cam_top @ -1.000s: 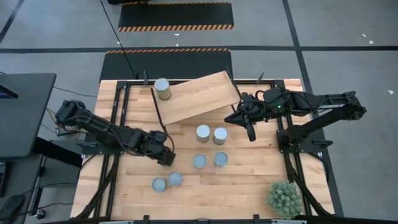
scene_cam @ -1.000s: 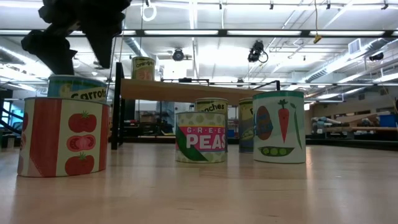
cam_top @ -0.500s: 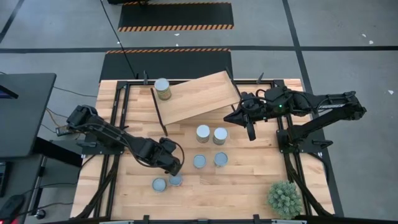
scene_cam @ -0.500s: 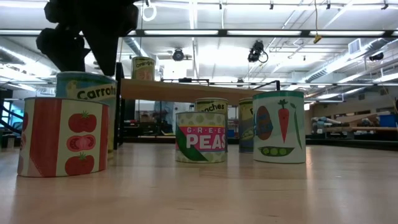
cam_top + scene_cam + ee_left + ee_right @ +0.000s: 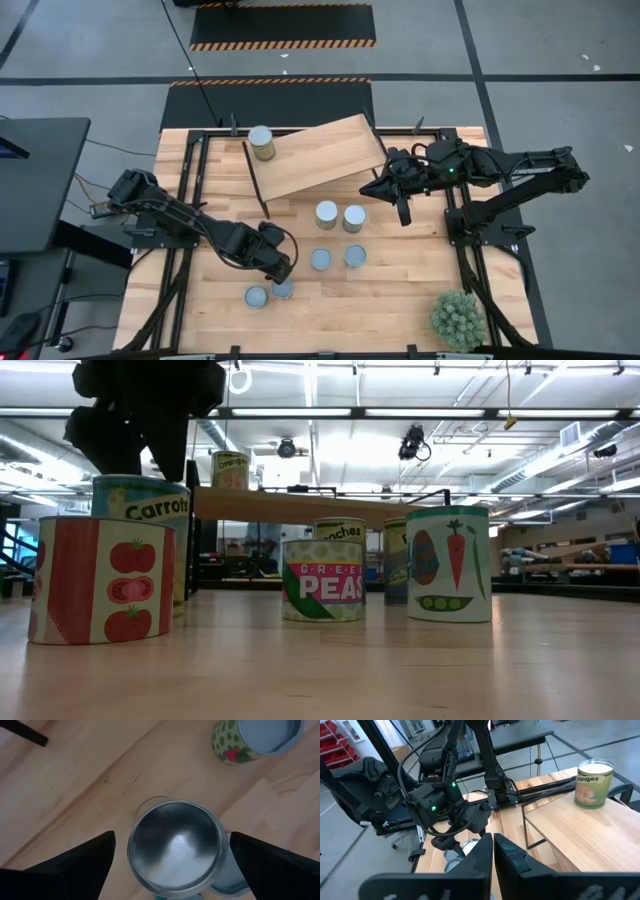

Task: Pick and place cans onto a shelf
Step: Put the carrot can on the shelf

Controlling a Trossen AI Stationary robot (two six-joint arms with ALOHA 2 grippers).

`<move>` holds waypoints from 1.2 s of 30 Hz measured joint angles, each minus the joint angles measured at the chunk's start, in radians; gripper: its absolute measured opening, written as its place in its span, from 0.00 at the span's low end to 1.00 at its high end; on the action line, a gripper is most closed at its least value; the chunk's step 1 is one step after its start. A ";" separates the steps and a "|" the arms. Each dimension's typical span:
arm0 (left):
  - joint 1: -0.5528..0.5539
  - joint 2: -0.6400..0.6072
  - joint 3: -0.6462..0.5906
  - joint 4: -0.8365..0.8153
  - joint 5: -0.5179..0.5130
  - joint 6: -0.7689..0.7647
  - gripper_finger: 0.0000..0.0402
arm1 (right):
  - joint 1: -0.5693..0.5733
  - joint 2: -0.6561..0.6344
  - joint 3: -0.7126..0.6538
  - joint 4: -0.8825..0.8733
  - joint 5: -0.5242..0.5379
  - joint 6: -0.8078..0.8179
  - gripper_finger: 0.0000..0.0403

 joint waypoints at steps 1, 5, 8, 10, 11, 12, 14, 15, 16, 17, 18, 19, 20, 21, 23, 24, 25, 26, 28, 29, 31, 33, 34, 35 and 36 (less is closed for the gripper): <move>0.000 0.004 0.000 0.001 0.001 0.007 1.00 | 0.000 0.000 0.000 0.000 0.000 -0.004 0.06; 0.000 0.011 0.000 0.002 0.022 0.060 1.00 | 0.000 0.000 0.000 0.000 0.000 -0.012 0.06; 0.000 0.015 0.000 -0.026 0.023 0.090 1.00 | 0.000 0.000 0.000 0.000 0.000 -0.016 0.06; 0.000 0.022 0.000 -0.022 0.021 0.086 1.00 | 0.000 0.000 0.000 0.000 0.000 -0.018 0.06; 0.000 0.025 0.000 -0.022 0.021 0.085 1.00 | 0.000 0.000 0.000 0.000 0.000 -0.019 0.06; 0.000 0.026 -0.001 -0.023 0.025 0.085 1.00 | 0.000 0.000 0.000 0.000 0.000 -0.019 0.06; 0.002 0.038 0.000 -0.009 0.033 0.085 1.00 | 0.000 0.000 0.000 0.000 0.000 -0.021 0.06; 0.002 0.048 0.000 -0.008 0.039 0.085 1.00 | 0.000 0.000 0.000 0.000 0.000 -0.021 0.06; 0.002 0.061 0.000 -0.011 0.046 0.086 1.00 | 0.000 0.000 0.000 0.001 0.000 -0.021 0.06; 0.002 0.072 0.000 -0.008 0.050 0.085 1.00 | 0.000 0.000 0.000 0.003 0.000 -0.021 0.06; 0.004 0.080 0.000 -0.005 0.051 0.084 1.00 | 0.000 0.000 0.000 0.003 0.000 -0.022 0.06; 0.006 0.087 0.000 -0.004 0.055 0.084 1.00 | 0.000 0.000 0.000 0.003 0.000 -0.022 0.06; 0.007 0.092 0.000 0.003 0.065 0.084 1.00 | 0.000 0.000 0.000 0.005 0.000 -0.022 0.06; 0.011 0.098 0.000 0.012 0.073 0.084 1.00 | 0.000 0.000 0.000 0.007 0.000 -0.022 0.06; 0.015 0.110 -0.001 0.020 0.080 0.084 1.00 | 0.000 0.000 0.000 0.008 0.000 -0.022 0.06; 0.017 0.110 -0.002 0.020 0.079 0.084 1.00 | 0.000 0.000 0.000 0.008 0.000 -0.022 0.06; 0.021 0.111 -0.002 0.023 0.075 0.087 1.00 | 0.000 0.000 0.000 0.008 0.001 -0.021 0.06; 0.024 0.113 -0.001 0.030 0.073 0.089 1.00 | 0.000 0.000 0.000 0.008 0.001 -0.021 0.06; 0.033 0.116 -0.002 0.026 0.073 0.094 1.00 | 0.000 0.000 0.000 0.009 0.000 -0.021 0.06; 0.036 0.116 -0.003 0.030 0.072 0.102 1.00 | 0.000 0.000 0.000 0.013 0.000 -0.021 0.06; 0.044 0.116 -0.010 0.037 0.071 0.111 0.99 | 0.000 0.000 0.000 0.016 0.001 -0.021 0.06; 0.048 0.116 -0.022 0.038 0.072 0.117 0.97 | 0.000 0.000 0.000 0.017 0.001 -0.021 0.06; 0.049 0.116 -0.026 0.041 0.072 0.118 0.95 | 0.000 0.000 0.000 0.019 0.001 -0.021 0.06; 0.051 0.116 -0.029 0.042 0.072 0.119 0.93 | 0.000 0.000 0.000 0.022 0.001 -0.021 0.06; 0.052 0.116 -0.032 0.044 0.073 0.121 0.91 | 0.000 0.000 0.000 0.022 0.001 -0.021 0.06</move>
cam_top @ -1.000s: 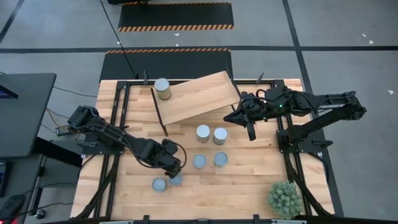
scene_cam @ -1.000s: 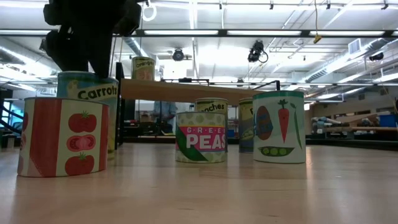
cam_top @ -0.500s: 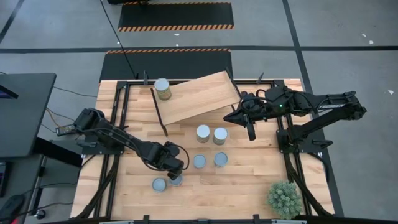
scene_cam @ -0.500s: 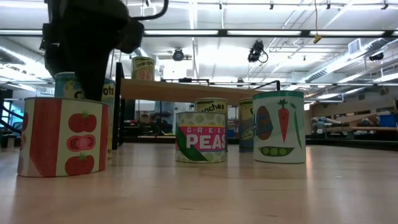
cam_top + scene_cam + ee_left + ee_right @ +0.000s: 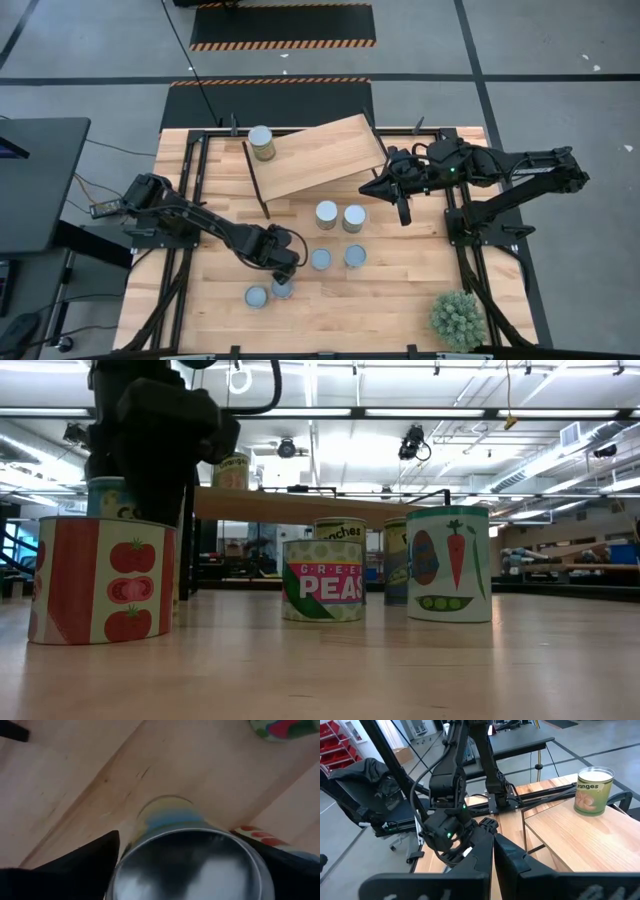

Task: Pick and place cans onto a shelf
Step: Put the carrot can on the shelf

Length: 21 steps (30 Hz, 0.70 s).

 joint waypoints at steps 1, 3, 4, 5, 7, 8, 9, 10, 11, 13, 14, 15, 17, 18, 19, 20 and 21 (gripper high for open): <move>0.000 0.000 -0.002 0.001 0.005 0.001 0.89 | 0.000 0.000 0.000 0.000 0.000 0.000 0.06; 0.000 0.000 -0.005 0.000 0.008 0.001 0.84 | 0.000 0.000 0.000 0.000 0.000 0.000 0.06; 0.000 0.000 -0.005 0.000 0.010 0.001 0.82 | 0.000 0.000 0.000 0.000 0.000 0.000 0.06; 0.000 0.000 -0.005 0.000 0.012 0.001 0.81 | 0.000 0.000 0.000 0.000 0.000 0.000 0.06; 0.000 -0.001 -0.005 0.000 0.016 0.001 0.78 | 0.000 0.000 0.000 0.000 0.000 0.000 0.06; 0.000 -0.001 -0.005 -0.001 0.017 0.001 0.78 | 0.000 0.000 0.000 0.000 0.000 0.000 0.06; 0.000 -0.001 -0.005 -0.001 0.018 0.001 0.78 | 0.000 0.000 0.000 0.000 0.000 0.000 0.06; 0.000 -0.001 -0.005 -0.001 0.019 0.001 0.78 | 0.000 0.000 0.000 0.000 0.000 0.000 0.06; 0.000 -0.001 -0.005 -0.002 0.021 0.001 0.78 | 0.000 0.000 0.000 0.000 0.000 0.000 0.06; 0.005 -0.001 -0.005 -0.004 0.037 0.004 0.78 | 0.000 0.000 0.000 0.000 0.000 0.000 0.06; 0.009 -0.002 -0.002 -0.008 0.053 0.018 0.78 | 0.000 0.000 0.000 0.000 0.000 0.000 0.06; 0.015 -0.002 0.007 -0.019 0.075 0.042 0.78 | 0.000 0.000 0.000 0.000 0.000 0.000 0.06; 0.028 -0.001 0.033 -0.051 0.091 0.099 0.78 | 0.000 0.000 0.000 0.000 0.000 -0.001 0.06; 0.038 -0.001 0.049 -0.062 0.098 0.129 0.78 | 0.000 0.000 0.000 0.000 0.000 -0.005 0.06; 0.049 -0.001 0.067 -0.072 0.104 0.160 0.78 | 0.000 0.000 0.000 0.000 0.000 -0.012 0.06; 0.062 -0.001 0.089 -0.091 0.108 0.194 0.78 | 0.000 0.000 0.000 0.000 0.000 -0.017 0.06; 0.075 -0.001 0.115 -0.114 0.114 0.231 0.78 | 0.000 0.000 0.000 0.000 0.000 -0.020 0.06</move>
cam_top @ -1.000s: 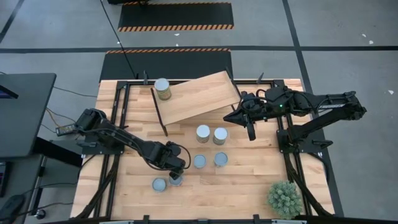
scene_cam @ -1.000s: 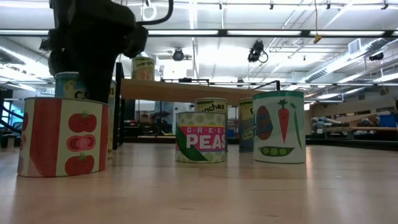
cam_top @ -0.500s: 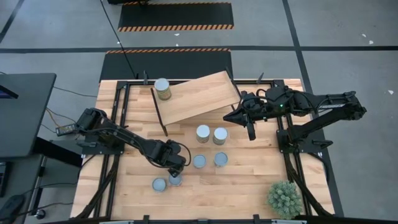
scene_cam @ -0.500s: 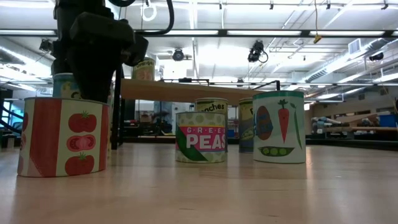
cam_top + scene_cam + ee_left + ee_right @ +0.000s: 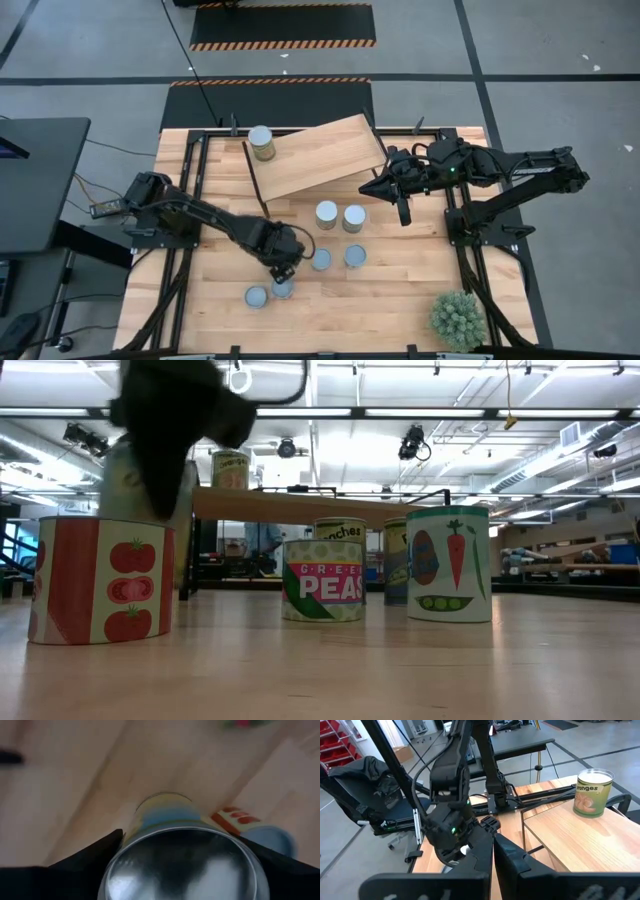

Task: Pick and place cans onto a shelf
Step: Put the carrot can on the shelf

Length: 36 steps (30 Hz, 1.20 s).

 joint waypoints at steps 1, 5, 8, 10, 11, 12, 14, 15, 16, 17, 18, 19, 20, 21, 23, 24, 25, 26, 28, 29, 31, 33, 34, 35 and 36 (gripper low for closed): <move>0.013 0.000 0.028 -0.015 0.009 0.039 0.78 | 0.000 0.000 0.000 0.000 0.000 -0.002 0.06; 0.063 0.000 0.140 -0.068 0.024 0.170 0.78 | 0.000 -0.003 0.000 -0.001 0.000 -0.003 0.06; 0.100 0.000 0.239 -0.115 0.026 0.258 0.78 | -0.007 -0.014 0.000 -0.009 0.000 -0.002 0.06; 0.128 0.000 0.301 -0.133 0.026 0.320 0.78 | -0.019 -0.027 0.000 -0.024 0.000 0.005 0.06; 0.142 0.000 0.332 -0.142 0.025 0.348 0.78 | -0.027 -0.034 0.000 -0.031 0.000 0.012 0.06; 0.157 0.000 0.363 -0.152 0.024 0.375 0.78 | -0.037 -0.041 0.000 -0.038 0.000 0.016 0.06; 0.188 0.000 0.421 -0.157 0.024 0.429 0.78 | -0.057 -0.055 0.000 -0.053 0.000 0.023 0.06; 0.205 0.000 0.447 -0.156 0.024 0.451 0.78 | -0.068 -0.061 0.000 -0.056 -0.001 0.027 0.06; 0.223 0.000 0.469 -0.157 0.024 0.471 0.78 | -0.078 -0.067 0.000 -0.054 -0.002 0.029 0.06; 0.242 0.000 0.492 -0.158 0.023 0.492 0.78 | -0.088 -0.073 0.000 -0.054 -0.008 0.030 0.06; 0.261 0.000 0.514 -0.157 0.022 0.510 0.78 | -0.096 -0.076 0.000 -0.054 -0.013 0.031 0.06; 0.280 0.000 0.532 -0.157 0.022 0.528 0.78 | -0.104 -0.078 0.000 -0.052 -0.016 0.031 0.06; 0.300 0.000 0.550 -0.158 0.020 0.547 0.78 | -0.110 -0.079 0.000 -0.054 -0.016 0.031 0.06; 0.319 0.000 0.568 -0.161 0.020 0.568 0.78 | -0.114 -0.079 0.000 -0.054 -0.017 0.030 0.06; 0.360 0.000 0.595 -0.166 0.018 0.613 0.78 | -0.121 -0.077 0.000 -0.054 -0.017 0.030 0.06; 0.382 0.000 0.606 -0.168 0.015 0.634 0.78 | -0.124 -0.076 0.000 -0.053 -0.017 0.030 0.06; 0.404 0.000 0.613 -0.171 0.012 0.658 0.78 | -0.126 -0.075 0.000 -0.054 -0.017 0.029 0.06; 0.428 0.000 0.619 -0.173 0.008 0.686 0.78 | -0.126 -0.074 0.000 -0.055 -0.017 0.027 0.06; 0.473 0.000 0.628 -0.169 -0.020 0.755 0.78 | -0.131 -0.070 0.000 -0.053 -0.018 0.020 0.06; 0.494 0.000 0.629 -0.164 -0.035 0.794 0.78 | -0.133 -0.069 0.000 -0.054 -0.018 0.018 0.06; 0.534 0.007 0.629 -0.155 -0.070 0.882 0.78 | -0.141 -0.065 0.000 -0.054 -0.019 0.015 0.06; 0.575 0.015 0.629 -0.157 -0.094 0.949 0.78 | -0.151 -0.065 0.000 -0.055 -0.019 0.014 0.06; 0.595 0.027 0.629 -0.157 -0.103 0.972 0.78 | -0.156 -0.065 0.000 -0.055 -0.019 0.014 0.06; 0.613 0.036 0.630 -0.146 -0.107 0.986 0.78 | -0.161 -0.065 0.000 -0.054 -0.019 0.014 0.06; 0.634 0.046 0.630 -0.143 -0.106 0.992 0.78 | -0.166 -0.065 0.000 -0.054 -0.019 0.015 0.06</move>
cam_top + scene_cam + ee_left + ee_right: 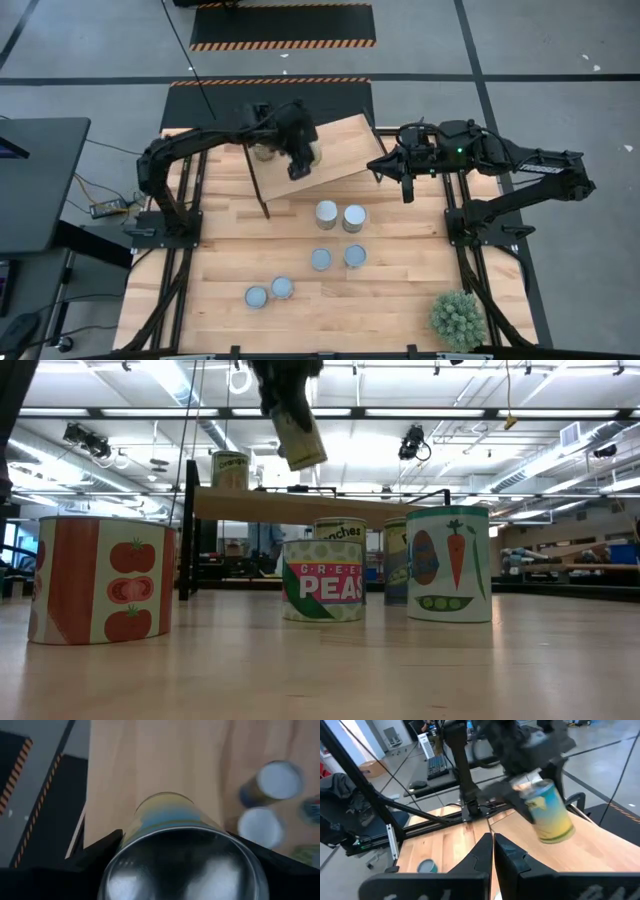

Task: Pick and place cans onto a shelf
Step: Put the carrot can on the shelf

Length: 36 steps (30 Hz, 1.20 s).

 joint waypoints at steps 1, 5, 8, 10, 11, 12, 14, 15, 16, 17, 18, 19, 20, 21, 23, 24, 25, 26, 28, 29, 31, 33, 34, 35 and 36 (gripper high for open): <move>0.018 0.014 -0.001 -0.006 0.003 0.009 0.78 | -0.004 0.000 0.000 0.000 0.000 0.003 0.06; 0.081 0.062 -0.001 0.002 0.063 0.023 0.78 | -0.018 0.000 0.000 0.000 0.000 0.008 0.06; 0.113 0.094 -0.001 0.001 0.098 0.025 0.78 | -0.032 0.000 0.000 0.000 0.000 0.008 0.06; 0.123 0.110 -0.001 0.001 0.102 0.038 0.78 | -0.039 0.000 0.000 0.000 0.000 0.008 0.06; 0.126 0.115 -0.001 0.002 0.103 0.048 0.78 | -0.043 0.000 0.000 0.000 0.000 0.008 0.06; 0.130 0.119 -0.001 0.000 0.103 0.055 0.78 | -0.045 0.000 0.000 0.000 0.000 0.009 0.06; 0.134 0.126 0.001 -0.001 0.109 0.072 0.78 | -0.051 0.000 0.000 0.000 0.000 0.009 0.06; 0.133 0.127 0.001 -0.008 0.112 0.077 0.78 | -0.052 0.000 0.000 0.000 0.000 0.009 0.06; 0.133 0.128 0.002 -0.011 0.114 0.083 0.78 | -0.054 0.000 0.000 0.000 0.000 0.009 0.06; 0.133 0.131 0.002 -0.010 0.114 0.092 0.78 | -0.056 0.000 0.000 0.000 0.000 0.012 0.06; 0.133 0.132 0.003 -0.008 0.114 0.096 0.78 | -0.057 0.000 0.000 0.001 0.000 0.013 0.06; 0.133 0.132 0.003 -0.008 0.113 0.097 0.78 | -0.057 0.000 0.000 0.000 0.000 0.013 0.06; 0.133 0.132 0.003 -0.009 0.111 0.097 0.78 | -0.057 0.000 0.000 0.001 0.000 0.013 0.06; 0.133 0.132 0.002 -0.010 0.111 0.097 0.79 | -0.057 0.000 0.000 0.001 0.000 0.013 0.06; 0.133 0.133 0.002 -0.010 0.111 0.097 0.79 | -0.057 0.000 0.000 0.000 0.000 0.014 0.06; 0.133 0.134 0.002 -0.010 0.112 0.096 0.80 | -0.057 0.000 0.000 0.000 0.000 0.016 0.06; 0.133 0.135 0.001 -0.011 0.112 0.097 0.80 | -0.057 0.000 0.000 0.001 0.000 0.016 0.06; 0.133 0.135 0.000 -0.013 0.111 0.100 0.81 | -0.057 0.000 0.000 0.000 0.000 0.016 0.06; 0.129 0.136 0.000 -0.014 0.109 0.113 0.83 | -0.057 0.000 0.000 0.001 0.000 0.016 0.06; 0.126 0.136 0.000 -0.013 0.107 0.125 0.84 | -0.057 0.000 0.000 0.001 0.000 0.016 0.06; 0.125 0.139 -0.003 -0.020 0.099 0.128 0.87 | -0.057 0.000 0.000 0.000 0.000 0.016 0.06; 0.123 0.143 -0.005 -0.020 0.102 0.127 0.89 | -0.057 0.000 0.000 0.000 0.000 0.016 0.06; 0.123 0.143 -0.005 -0.019 0.103 0.127 0.90 | -0.057 0.000 0.000 0.001 0.000 0.016 0.06; 0.123 0.141 -0.004 -0.017 0.103 0.127 0.91 | -0.057 0.000 0.000 0.001 0.000 0.016 0.06; 0.123 0.140 -0.004 -0.014 0.102 0.127 0.92 | -0.057 0.000 0.000 0.001 0.000 0.016 0.06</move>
